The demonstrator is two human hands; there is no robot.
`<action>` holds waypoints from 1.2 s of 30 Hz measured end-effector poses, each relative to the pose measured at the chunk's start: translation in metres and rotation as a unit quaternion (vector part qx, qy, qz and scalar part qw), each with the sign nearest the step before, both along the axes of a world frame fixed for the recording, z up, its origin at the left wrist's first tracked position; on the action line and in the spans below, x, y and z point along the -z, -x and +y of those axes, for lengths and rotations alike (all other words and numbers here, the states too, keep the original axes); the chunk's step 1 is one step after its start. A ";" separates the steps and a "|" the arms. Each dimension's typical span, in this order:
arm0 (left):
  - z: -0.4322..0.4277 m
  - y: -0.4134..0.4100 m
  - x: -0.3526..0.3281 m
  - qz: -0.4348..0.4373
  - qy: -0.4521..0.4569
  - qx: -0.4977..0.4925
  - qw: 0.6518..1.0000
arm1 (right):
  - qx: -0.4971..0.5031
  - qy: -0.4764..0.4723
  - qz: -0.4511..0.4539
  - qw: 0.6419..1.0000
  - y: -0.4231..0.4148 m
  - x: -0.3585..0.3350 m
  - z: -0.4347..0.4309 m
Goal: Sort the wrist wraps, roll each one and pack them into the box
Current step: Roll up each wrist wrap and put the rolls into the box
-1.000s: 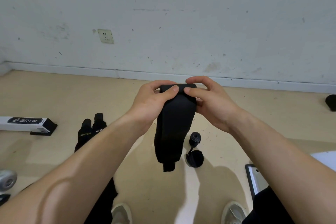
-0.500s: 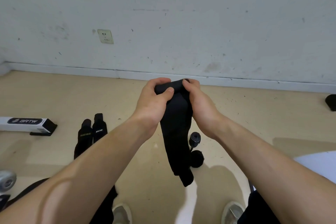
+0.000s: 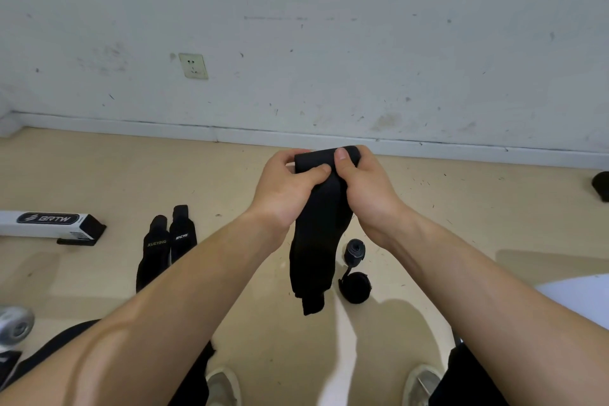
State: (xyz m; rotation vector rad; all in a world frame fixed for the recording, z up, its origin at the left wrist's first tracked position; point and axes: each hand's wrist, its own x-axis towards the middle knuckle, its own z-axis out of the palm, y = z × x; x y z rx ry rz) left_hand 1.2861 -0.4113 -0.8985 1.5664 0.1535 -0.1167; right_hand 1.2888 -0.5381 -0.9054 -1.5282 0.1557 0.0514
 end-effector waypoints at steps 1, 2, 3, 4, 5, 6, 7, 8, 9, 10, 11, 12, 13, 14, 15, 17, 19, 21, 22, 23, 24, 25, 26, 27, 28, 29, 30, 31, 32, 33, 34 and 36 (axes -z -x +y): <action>-0.001 0.000 0.001 0.007 0.002 0.011 1.000 | 0.000 -0.001 -0.001 1.000 0.000 0.000 0.000; -0.001 0.000 0.001 0.010 -0.002 0.024 1.000 | -0.002 0.002 -0.002 1.000 0.000 0.001 0.000; -0.002 0.001 0.001 0.007 -0.010 0.033 0.999 | -0.006 0.004 -0.004 1.000 0.000 0.001 -0.001; -0.001 0.002 0.001 0.001 -0.020 0.033 0.999 | -0.013 0.003 -0.006 1.000 0.000 0.001 0.000; -0.001 0.001 0.002 -0.006 -0.029 0.025 0.999 | -0.021 -0.003 -0.006 1.000 0.001 0.001 -0.001; 0.000 0.000 0.002 -0.013 -0.038 0.015 0.999 | -0.030 -0.012 -0.004 0.999 0.001 0.000 -0.001; 0.001 -0.001 0.003 -0.017 -0.042 0.005 0.999 | -0.037 -0.022 0.001 0.999 0.001 -0.001 -0.002; 0.002 -0.001 0.003 -0.019 -0.041 -0.003 0.999 | -0.041 -0.030 0.007 0.999 0.001 -0.001 -0.002; 0.003 -0.002 0.004 -0.020 -0.038 -0.009 0.999 | -0.044 -0.030 0.013 0.998 0.000 -0.003 -0.003; 0.003 -0.002 0.005 -0.022 -0.036 -0.011 0.999 | -0.049 -0.023 0.017 0.998 0.000 -0.004 -0.004; 0.003 -0.002 0.005 -0.026 -0.036 -0.007 0.999 | -0.054 -0.011 0.019 0.998 0.000 -0.004 -0.004; 0.002 -0.001 0.005 -0.029 -0.040 -0.006 0.999 | -0.057 0.004 0.018 0.998 0.000 -0.003 -0.003; 0.002 0.000 0.006 -0.030 -0.042 -0.005 0.999 | -0.055 0.018 0.013 0.998 -0.001 -0.001 -0.003; 0.001 0.000 0.006 -0.029 -0.044 -0.003 0.999 | -0.049 0.024 0.007 0.998 -0.001 0.000 -0.002; 0.001 0.001 0.006 -0.024 -0.043 -0.001 0.999 | -0.042 0.024 0.004 0.999 0.000 0.001 -0.002; 0.001 0.001 0.006 -0.014 -0.035 0.000 0.999 | -0.032 0.016 0.001 0.999 -0.001 0.001 -0.003; 0.001 0.001 0.006 0.002 -0.030 -0.002 1.000 | -0.030 0.016 -0.003 0.999 -0.001 0.001 -0.004; -0.001 0.000 0.006 0.020 -0.013 -0.001 1.000 | -0.030 0.013 -0.011 0.999 -0.001 0.001 -0.003; -0.002 0.000 0.005 0.028 0.005 0.005 1.000 | -0.031 0.012 -0.016 0.999 0.000 0.001 -0.002; -0.002 0.001 0.004 0.037 0.019 0.012 0.999 | -0.035 0.016 -0.021 0.999 0.000 0.002 -0.002; -0.002 0.001 0.003 0.044 0.024 0.021 0.999 | -0.041 0.023 -0.027 0.999 0.001 0.003 -0.001; -0.002 0.001 0.003 0.045 0.019 0.029 0.998 | -0.049 0.030 -0.031 0.998 0.001 0.004 0.000; -0.002 0.001 0.004 0.038 0.011 0.030 0.999 | -0.058 0.032 -0.030 0.997 0.001 0.004 0.001; -0.001 0.000 0.005 0.029 0.004 0.022 0.999 | -0.067 0.026 -0.025 0.997 0.001 0.004 0.001; 0.000 0.000 0.006 0.024 0.001 0.007 1.000 | -0.075 0.014 -0.014 0.997 0.001 0.004 0.000; 0.001 -0.001 0.008 0.026 0.000 -0.008 1.000 | -0.080 -0.001 -0.001 0.997 -0.001 0.003 -0.001; 0.002 -0.001 0.008 0.027 0.000 -0.017 0.999 | -0.084 -0.014 0.011 0.996 -0.002 0.002 -0.002; 0.002 -0.001 0.008 0.027 -0.002 -0.022 0.999 | -0.086 -0.020 0.018 0.996 -0.003 0.002 -0.004; 0.001 -0.001 0.007 0.023 -0.003 -0.024 0.999 | -0.089 -0.014 0.020 0.996 -0.003 0.001 -0.005; 0.001 -0.001 0.006 0.018 -0.005 -0.025 1.000 | -0.091 0.004 0.019 0.996 -0.004 0.001 -0.005; 0.001 0.000 0.006 0.013 -0.005 -0.025 1.000 | -0.090 0.026 0.014 0.996 -0.004 0.001 -0.005; 0.002 0.002 0.005 0.006 -0.004 -0.026 1.000 | -0.080 0.047 0.000 0.996 -0.004 0.003 -0.003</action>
